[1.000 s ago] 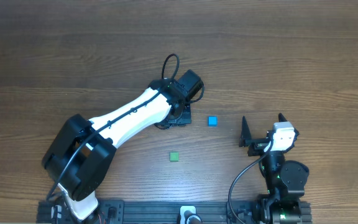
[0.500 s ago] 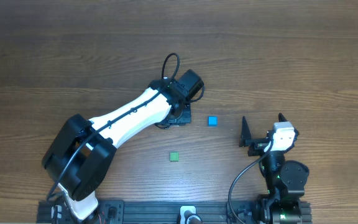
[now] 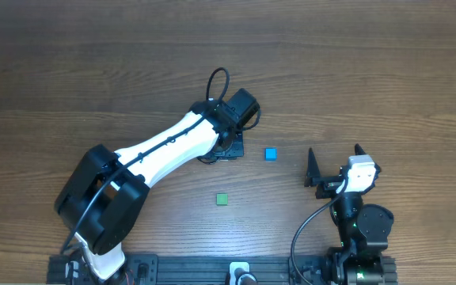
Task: Stack Cubes
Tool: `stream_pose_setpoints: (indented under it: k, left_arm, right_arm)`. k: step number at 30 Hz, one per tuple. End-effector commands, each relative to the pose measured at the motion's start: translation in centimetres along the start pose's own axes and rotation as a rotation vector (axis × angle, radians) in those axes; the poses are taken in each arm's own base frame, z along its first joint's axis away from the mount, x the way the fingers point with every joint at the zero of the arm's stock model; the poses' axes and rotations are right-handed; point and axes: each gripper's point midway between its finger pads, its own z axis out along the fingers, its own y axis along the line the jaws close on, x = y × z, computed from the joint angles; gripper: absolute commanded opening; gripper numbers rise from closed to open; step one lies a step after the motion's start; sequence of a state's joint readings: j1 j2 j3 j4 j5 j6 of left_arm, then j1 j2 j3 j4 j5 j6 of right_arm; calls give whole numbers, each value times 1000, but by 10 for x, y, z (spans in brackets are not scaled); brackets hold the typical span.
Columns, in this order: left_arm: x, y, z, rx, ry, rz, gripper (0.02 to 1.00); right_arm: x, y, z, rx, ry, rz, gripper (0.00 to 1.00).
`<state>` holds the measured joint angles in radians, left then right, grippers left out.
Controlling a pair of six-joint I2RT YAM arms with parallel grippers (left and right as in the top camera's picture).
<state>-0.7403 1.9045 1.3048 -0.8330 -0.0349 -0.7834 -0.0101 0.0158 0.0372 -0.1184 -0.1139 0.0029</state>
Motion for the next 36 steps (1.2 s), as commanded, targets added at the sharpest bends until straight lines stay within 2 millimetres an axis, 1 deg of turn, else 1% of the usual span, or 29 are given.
stream_pose_setpoints:
  k: [1,5,11,16,27,29,31,34,36]
  left_arm:
    - [-4,-2,5,-16,-10,-10,75]
    - [-4,-2,5,-16,-10,-9,108]
    - [-4,-2,5,-16,-10,-9,288]
    - [-4,-2,5,-16,-10,-9,417]
    - [-5,-2,4,-16,-12,-9,524]
    - [-10,-3,-1,-24,-28,-7,557]
    - [-22,-4,-13,-37,-65,-10,595]
    - [-47,-9,-37,-26,-118,-17,610]
    - [-66,-12,-52,-8,-145,-16,610]
  right_arm:
    - [2,1,0,0,-4,-2,991]
    - [2,1,0,0,-4,-2,993]
    - [2,1,0,0,-4,-2,991]
    - [2,1,0,0,-4,-2,991]
    - [2,1,0,0,-4,-2,993]
    - [2,1,0,0,-4,-2,991]
    - [2,1,0,0,-4,-2,993]
    - [2,1,0,0,-4,-2,991]
    - [2,1,0,0,-4,-2,991]
